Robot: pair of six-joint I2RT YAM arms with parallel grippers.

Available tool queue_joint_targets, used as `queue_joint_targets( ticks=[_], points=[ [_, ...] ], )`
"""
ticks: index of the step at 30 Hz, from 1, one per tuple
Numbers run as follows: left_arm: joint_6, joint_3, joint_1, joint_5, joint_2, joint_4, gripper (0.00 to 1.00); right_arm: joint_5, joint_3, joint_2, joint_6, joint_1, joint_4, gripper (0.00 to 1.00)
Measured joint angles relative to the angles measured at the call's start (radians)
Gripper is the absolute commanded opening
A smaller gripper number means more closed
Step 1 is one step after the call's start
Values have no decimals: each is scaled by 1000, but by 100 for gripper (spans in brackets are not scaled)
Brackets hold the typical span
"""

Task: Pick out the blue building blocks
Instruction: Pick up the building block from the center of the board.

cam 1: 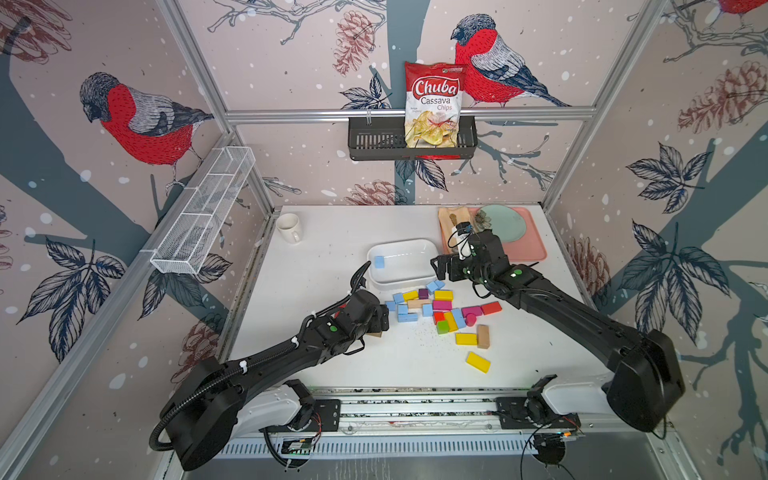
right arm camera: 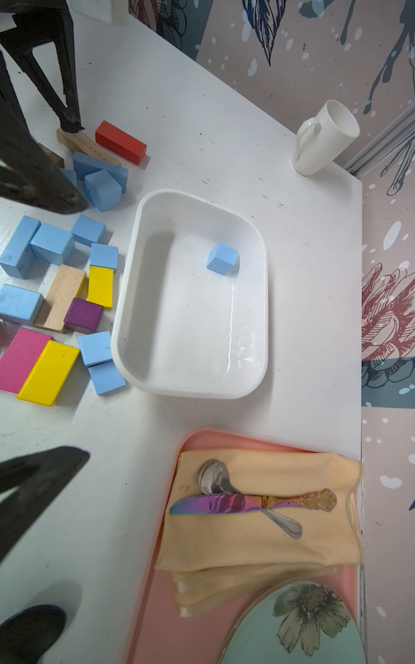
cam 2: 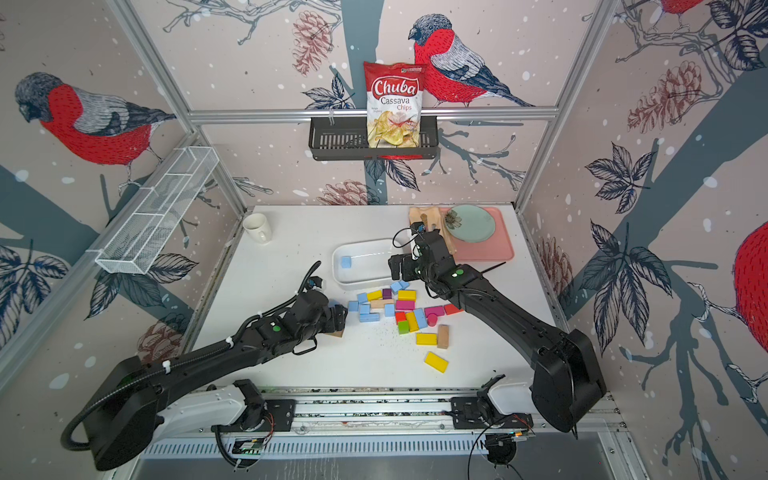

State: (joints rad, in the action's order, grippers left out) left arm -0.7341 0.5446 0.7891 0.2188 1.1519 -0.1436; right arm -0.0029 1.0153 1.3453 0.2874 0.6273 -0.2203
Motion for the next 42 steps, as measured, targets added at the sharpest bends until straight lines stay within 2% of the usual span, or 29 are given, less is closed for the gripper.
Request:
queue_joint_targets(
  ticks=[9,17,28,42],
  points=[
    [-162,49,35,44,88,-34,70,-2,-21,-4,-4,0,10,100],
    [-260,111,46,55,221,-105,66,2,-34,-4,-4,-4,17,100],
    [-285,159,51,98,306,-132,57,2,-58,4,-3,-13,40,100],
    [-259,201,51,156,362,-164,43,1,-87,4,-3,-29,55,100]
  ],
)
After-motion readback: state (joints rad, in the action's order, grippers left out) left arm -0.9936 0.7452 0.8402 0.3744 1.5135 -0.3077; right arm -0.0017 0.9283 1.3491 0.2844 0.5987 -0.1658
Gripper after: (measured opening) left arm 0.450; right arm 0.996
